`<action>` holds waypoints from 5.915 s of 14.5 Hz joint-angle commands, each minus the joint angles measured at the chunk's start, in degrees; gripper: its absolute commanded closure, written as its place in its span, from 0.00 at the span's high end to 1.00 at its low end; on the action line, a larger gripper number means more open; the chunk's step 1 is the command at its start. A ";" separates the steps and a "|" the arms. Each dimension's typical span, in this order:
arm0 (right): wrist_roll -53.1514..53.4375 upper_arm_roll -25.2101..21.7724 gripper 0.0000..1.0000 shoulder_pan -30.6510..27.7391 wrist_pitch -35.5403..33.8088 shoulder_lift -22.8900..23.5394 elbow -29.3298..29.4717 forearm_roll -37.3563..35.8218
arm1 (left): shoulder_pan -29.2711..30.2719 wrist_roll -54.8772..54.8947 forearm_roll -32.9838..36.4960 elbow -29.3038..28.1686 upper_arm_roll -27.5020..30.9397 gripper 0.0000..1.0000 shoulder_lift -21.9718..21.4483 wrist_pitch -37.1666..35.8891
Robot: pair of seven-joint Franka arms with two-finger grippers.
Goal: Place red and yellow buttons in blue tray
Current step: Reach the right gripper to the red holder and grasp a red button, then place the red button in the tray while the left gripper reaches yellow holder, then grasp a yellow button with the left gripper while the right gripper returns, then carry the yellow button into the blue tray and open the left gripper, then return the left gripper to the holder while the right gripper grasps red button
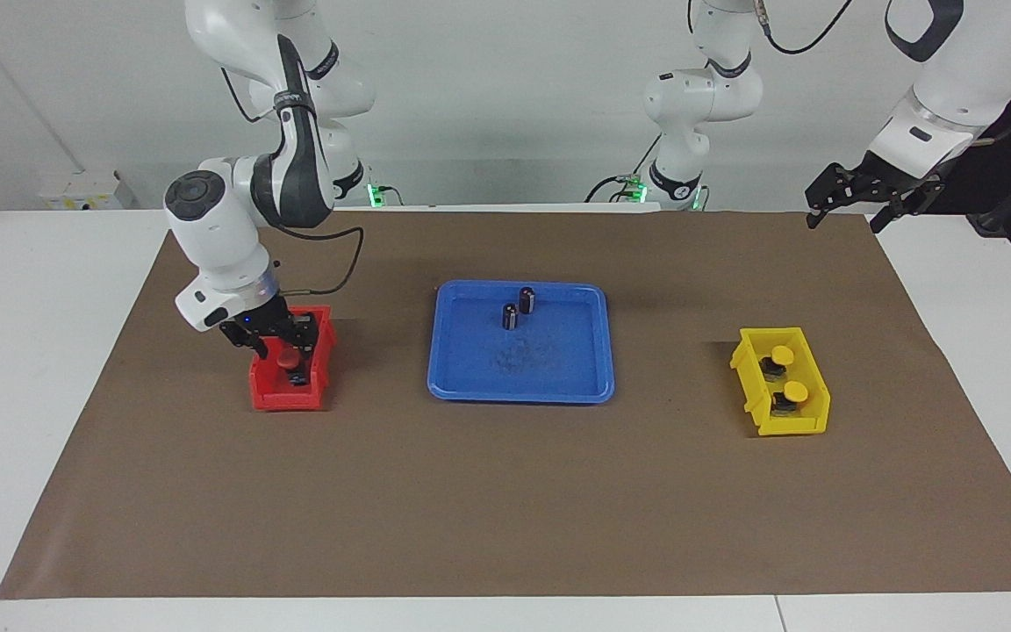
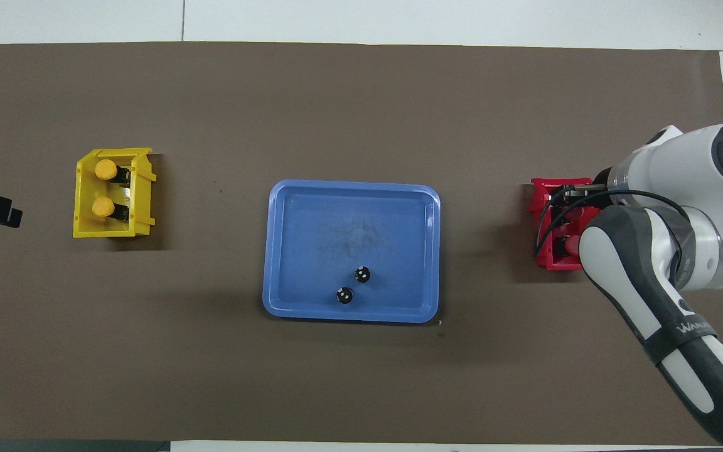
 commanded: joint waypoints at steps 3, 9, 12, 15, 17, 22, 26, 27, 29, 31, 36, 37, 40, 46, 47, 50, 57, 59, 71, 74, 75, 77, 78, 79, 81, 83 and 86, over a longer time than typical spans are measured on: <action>-1.40 0.23 0.67 -0.62 4.23 1.32 -2.52 0.83 | -0.01 0.56 -0.75 -1.24 -0.34 1.00 -1.33 -0.35; -3.24 0.23 0.46 -0.79 5.90 1.34 -4.02 0.83 | -0.71 0.38 -0.75 -1.24 -0.95 1.00 -1.33 0.00; -3.33 0.23 0.24 -0.80 2.67 1.68 -1.49 0.83 | -0.80 0.82 -0.66 -1.59 -0.95 1.00 -1.24 2.27; -4.21 0.23 0.24 -0.62 -9.17 3.09 8.69 0.65 | -0.19 0.47 -0.75 -6.49 -0.87 0.77 -1.86 9.99; -4.04 0.31 0.24 -0.09 -16.56 4.57 15.72 0.56 | 0.08 0.38 -0.75 -12.37 -0.87 0.75 -1.07 19.54; 12.70 0.75 0.25 12.18 -18.45 8.27 25.16 0.74 | 0.34 0.38 -0.75 -15.48 -0.69 0.70 10.07 36.53; 28.71 0.75 0.25 23.00 -10.90 11.87 24.99 0.74 | 0.52 0.38 -0.84 -15.48 -0.51 0.67 16.06 44.54; 31.79 0.75 0.25 25.29 -9.49 13.01 25.07 0.48 | 0.52 0.38 -0.84 -15.30 -0.43 0.66 16.94 45.60; 35.76 0.75 0.25 28.98 -6.50 15.65 24.99 0.48 | 0.52 0.38 -0.75 -15.39 -0.34 0.66 17.65 46.67; 39.28 0.75 0.25 31.27 -5.35 17.32 24.90 -0.05 | 0.52 0.38 -0.84 -15.48 -0.34 0.66 17.91 46.84; 41.05 0.75 0.29 32.87 -2.88 18.12 22.53 -0.14 | 1.31 0.38 -0.84 -17.15 -0.43 0.65 18.53 48.86; 41.05 0.75 0.32 33.48 -2.80 18.30 22.26 -0.14 | 1.22 0.38 -0.84 -17.15 -0.34 0.65 19.31 49.30; 40.44 0.75 0.63 32.87 -2.27 18.56 22.52 -0.14 | 0.70 0.03 -0.84 -17.41 -0.43 0.65 20.63 51.06; 30.99 0.49 0.74 24.19 -8.23 15.24 27.10 -0.40 | 0.78 -1.46 -0.84 -16.19 -0.34 0.01 21.17 50.19; 27.73 0.40 0.74 22.08 -10.51 13.22 26.23 -0.40 | 1.13 -1.03 -0.66 -14.44 -0.25 0.01 21.17 48.36; 13.86 0.58 0.74 12.95 -14.31 2.69 17.03 0.47 | 0.88 -1.20 -0.66 -3.04 -0.34 0.01 21.17 35.29; -3.32 0.49 0.69 -0.08 -10.55 -8.59 -0.83 1.00 | -15.97 -28.58 -1.19 -1.15 -0.51 0.01 20.81 34.00; -4.12 0.49 0.67 -0.88 -6.94 -9.47 -4.53 3.02 | -21.60 -35.62 -1.19 -1.94 -0.51 0.01 21.43 36.37; -9.39 0.40 0.61 -1.59 5.63 -7.98 -13.59 3.03 | -35.78 -45.06 -1.28 -10.21 -0.60 0.11 25.56 43.33; -9.49 0.40 0.59 -1.67 6.78 -8.42 -15.18 3.03 | -35.69 -45.06 -1.28 -9.59 -0.43 0.57 25.48 42.80; -9.57 0.40 0.58 -1.67 7.04 -8.51 -15.53 3.03 | -35.69 -44.97 -1.19 -9.50 -0.43 0.65 25.13 42.37; -10.18 0.40 0.54 -1.67 7.75 -8.60 -16.32 3.03 | -35.25 -44.88 -1.19 -9.50 -0.43 0.77 23.72 41.32; -10.88 0.40 0.46 -1.67 7.66 -8.60 -16.32 3.03 | -34.82 -44.36 -1.19 -9.42 -0.34 0.81 22.32 40.00; -11.24 0.32 0.37 -1.76 7.58 -8.60 -16.32 3.03 | -33.25 -43.92 -1.10 -9.15 -0.34 0.89 20.57 37.81; -11.16 0.31 0.29 -1.68 6.26 -8.42 -15.01 3.03 | -28.86 -35.97 -0.84 -7.93 -0.25 0.92 18.02 31.15; -10.72 0.31 0.29 -1.32 -0.99 -6.76 -8.36 3.03 | -21.32 -23.93 -0.84 -8.01 -0.25 0.94 15.55 25.69; -9.23 0.75 0.29 -0.53 -14.71 -2.19 6.57 2.85 | -11.19 -15.45 -0.58 -7.66 -0.08 0.94 14.66 24.52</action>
